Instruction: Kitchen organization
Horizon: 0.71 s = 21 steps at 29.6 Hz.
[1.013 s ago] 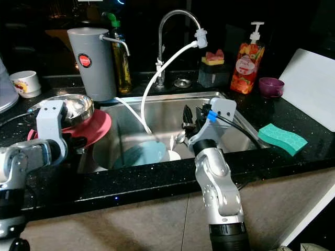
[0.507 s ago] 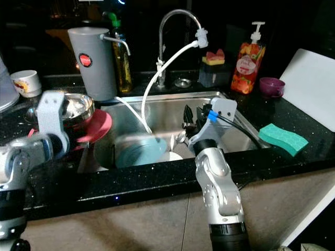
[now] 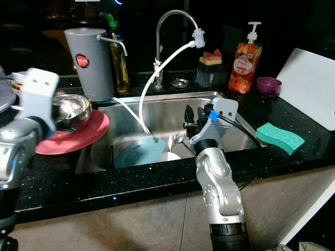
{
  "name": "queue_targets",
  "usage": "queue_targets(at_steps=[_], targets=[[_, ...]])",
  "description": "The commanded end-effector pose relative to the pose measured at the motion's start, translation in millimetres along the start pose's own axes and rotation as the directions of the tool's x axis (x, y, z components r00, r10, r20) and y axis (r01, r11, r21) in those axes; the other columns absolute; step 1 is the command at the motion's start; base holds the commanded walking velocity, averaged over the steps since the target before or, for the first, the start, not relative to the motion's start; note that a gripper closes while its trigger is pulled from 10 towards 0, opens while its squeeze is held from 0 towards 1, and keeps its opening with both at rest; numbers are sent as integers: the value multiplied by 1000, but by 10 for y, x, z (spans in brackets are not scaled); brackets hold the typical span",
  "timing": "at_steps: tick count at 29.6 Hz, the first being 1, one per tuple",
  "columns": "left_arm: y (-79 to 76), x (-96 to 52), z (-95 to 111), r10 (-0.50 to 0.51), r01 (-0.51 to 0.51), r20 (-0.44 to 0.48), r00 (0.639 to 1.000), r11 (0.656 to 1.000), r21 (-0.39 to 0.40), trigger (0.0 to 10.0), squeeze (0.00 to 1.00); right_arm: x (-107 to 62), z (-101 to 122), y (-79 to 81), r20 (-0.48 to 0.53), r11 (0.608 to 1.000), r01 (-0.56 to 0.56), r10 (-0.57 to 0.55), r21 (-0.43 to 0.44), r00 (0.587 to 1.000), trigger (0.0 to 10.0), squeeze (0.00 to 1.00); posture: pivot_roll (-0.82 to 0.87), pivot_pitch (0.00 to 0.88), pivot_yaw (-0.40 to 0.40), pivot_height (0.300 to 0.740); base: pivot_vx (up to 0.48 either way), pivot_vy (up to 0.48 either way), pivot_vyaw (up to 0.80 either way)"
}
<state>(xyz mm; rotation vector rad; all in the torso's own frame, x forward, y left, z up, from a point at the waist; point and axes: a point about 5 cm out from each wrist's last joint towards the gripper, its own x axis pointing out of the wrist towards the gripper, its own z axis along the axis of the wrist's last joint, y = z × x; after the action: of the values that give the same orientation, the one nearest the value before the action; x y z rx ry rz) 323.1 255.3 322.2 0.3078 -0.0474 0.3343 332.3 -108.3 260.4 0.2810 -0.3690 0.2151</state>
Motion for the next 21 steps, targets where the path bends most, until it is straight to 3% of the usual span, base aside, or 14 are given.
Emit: queue_targets(at_steps=[1,6,7,10,11,12,13,14,16,19,20,21], targets=[[176,-10,40,63,-63,-2,998,998,17,10000,0,17,61,125,29,998,-64,64,-5,998,10000,0,209,105,-33,740,0,0,0],[179,-33,80,41,-45,48,998,996,82,10000,0,23,55,166,28,997,-79,80,-7,996,10000,0,210,105,-31,740,0,0,0],[158,-43,84,36,-42,68,997,995,91,10000,1000,26,55,165,29,997,-77,77,-6,997,10000,0,211,106,-27,740,0,0,0],[122,-72,99,40,-52,119,992,994,95,10000,1000,25,55,158,30,997,-72,72,-4,997,10000,0,209,106,-21,740,0,0,0],[96,-133,103,73,-77,174,982,997,19,10000,1000,7,38,149,26,998,-67,67,-3,997,10000,0,212,105,-14,740,0,0,0],[96,-133,103,73,-77,174,982,997,19,10000,1000,7,38,149,26,998,-67,67,-3,997,10000,0,212,105,-14,740,0,0,0],[99,-179,70,103,-95,185,977,994,-50,10000,1000,-5,23,145,21,998,-64,64,-2,998,10000,0,213,105,-14,740,0,0,0],[99,-179,70,103,-95,185,977,994,-50,10000,1000,-5,23,145,21,998,-64,64,-2,998,10000,0,213,105,-14,740,0,0,0],[150,-222,-27,137,-117,160,978,985,-128,10000,1000,-11,13,147,17,998,-65,65,0,998,10000,0,213,105,-14,740,0,0,0],[177,-237,-73,151,-130,145,978,981,-147,10000,1000,-12,11,148,16,998,-66,66,0,998,10000,0,213,105,-14,740,0,0,0],[201,-248,-179,143,-124,111,984,979,-161,10000,482,-10,4,148,14,998,-69,69,-1,998,10000,0,218,102,-16,740,0,0,0],[201,-248,-179,143,-124,111,984,979,-161,10000,482,-10,4,148,14,998,-69,69,-1,998,10000,0,218,102,-16,740,0,0,0]])
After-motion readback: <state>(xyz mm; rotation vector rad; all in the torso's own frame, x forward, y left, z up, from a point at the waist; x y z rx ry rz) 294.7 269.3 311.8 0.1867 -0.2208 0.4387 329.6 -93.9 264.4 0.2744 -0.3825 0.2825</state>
